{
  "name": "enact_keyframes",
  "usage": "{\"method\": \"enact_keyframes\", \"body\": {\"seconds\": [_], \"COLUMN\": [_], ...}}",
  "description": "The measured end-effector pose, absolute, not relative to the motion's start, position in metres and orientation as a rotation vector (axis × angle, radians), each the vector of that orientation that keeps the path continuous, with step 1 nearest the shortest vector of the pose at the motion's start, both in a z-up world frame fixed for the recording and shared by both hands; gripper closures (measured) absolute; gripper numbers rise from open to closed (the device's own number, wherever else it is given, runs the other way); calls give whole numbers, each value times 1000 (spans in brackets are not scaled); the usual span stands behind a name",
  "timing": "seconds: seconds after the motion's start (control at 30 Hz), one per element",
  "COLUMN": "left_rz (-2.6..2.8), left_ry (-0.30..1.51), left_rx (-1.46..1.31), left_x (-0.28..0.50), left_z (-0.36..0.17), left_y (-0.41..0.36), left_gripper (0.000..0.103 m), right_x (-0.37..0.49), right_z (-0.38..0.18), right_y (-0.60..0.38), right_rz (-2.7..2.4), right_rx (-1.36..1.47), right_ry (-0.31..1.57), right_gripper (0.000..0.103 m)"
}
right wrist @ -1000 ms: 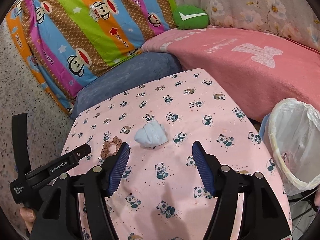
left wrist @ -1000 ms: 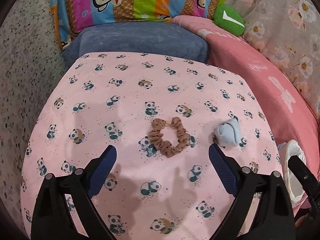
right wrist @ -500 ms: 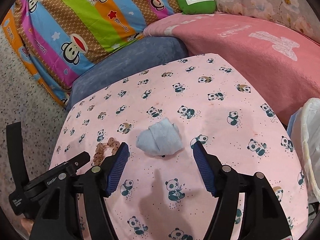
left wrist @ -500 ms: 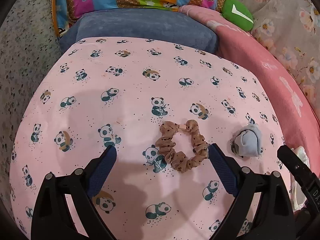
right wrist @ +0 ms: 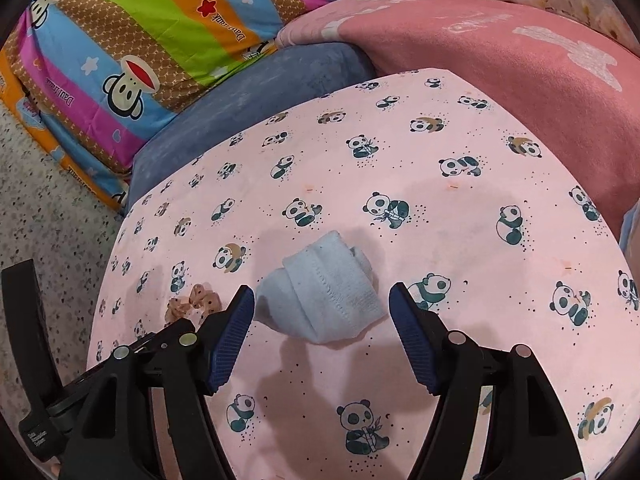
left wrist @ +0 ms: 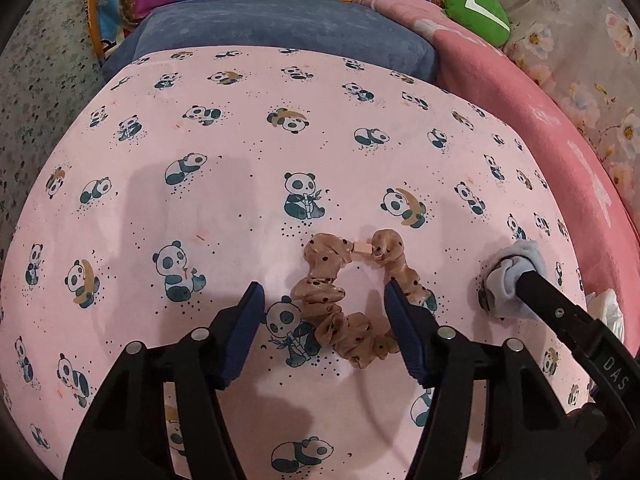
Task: Organize soft objects
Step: 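Grasp the brown scrunchie with the left tool while the right grasps the blue sock, then lift the brown scrunchie and blue sock and carry both over the bin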
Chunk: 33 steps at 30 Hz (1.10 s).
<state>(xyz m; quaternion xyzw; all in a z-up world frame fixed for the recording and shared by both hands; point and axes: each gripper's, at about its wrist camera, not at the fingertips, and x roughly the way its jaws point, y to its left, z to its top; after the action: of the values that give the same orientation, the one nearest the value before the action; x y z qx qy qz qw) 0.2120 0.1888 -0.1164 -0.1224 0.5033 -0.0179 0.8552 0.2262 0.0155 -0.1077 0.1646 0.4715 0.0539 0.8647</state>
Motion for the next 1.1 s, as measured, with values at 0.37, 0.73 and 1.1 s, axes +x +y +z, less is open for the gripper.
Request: {"method": "enact_keyframes", "body": {"seconds": [0.37,0.73,1.1], "left_rz": [-84,-144,-263], "left_ry": [1070,1001,906], "left_rx": [-270,-216,-132], "left_x": [208,188,161], "left_z": [-110,-64,-5], "left_y": [179,135,68], "left_gripper": [87,87,87], "right_x": [228,187,140], "right_z": [-124,-82,-25], "right_y": [4,-23,-79], "right_rz": [153,162,120], "right_rx": [424,458,503], "right_ry": [1010,883,750], "right_gripper": [64,67,66]}}
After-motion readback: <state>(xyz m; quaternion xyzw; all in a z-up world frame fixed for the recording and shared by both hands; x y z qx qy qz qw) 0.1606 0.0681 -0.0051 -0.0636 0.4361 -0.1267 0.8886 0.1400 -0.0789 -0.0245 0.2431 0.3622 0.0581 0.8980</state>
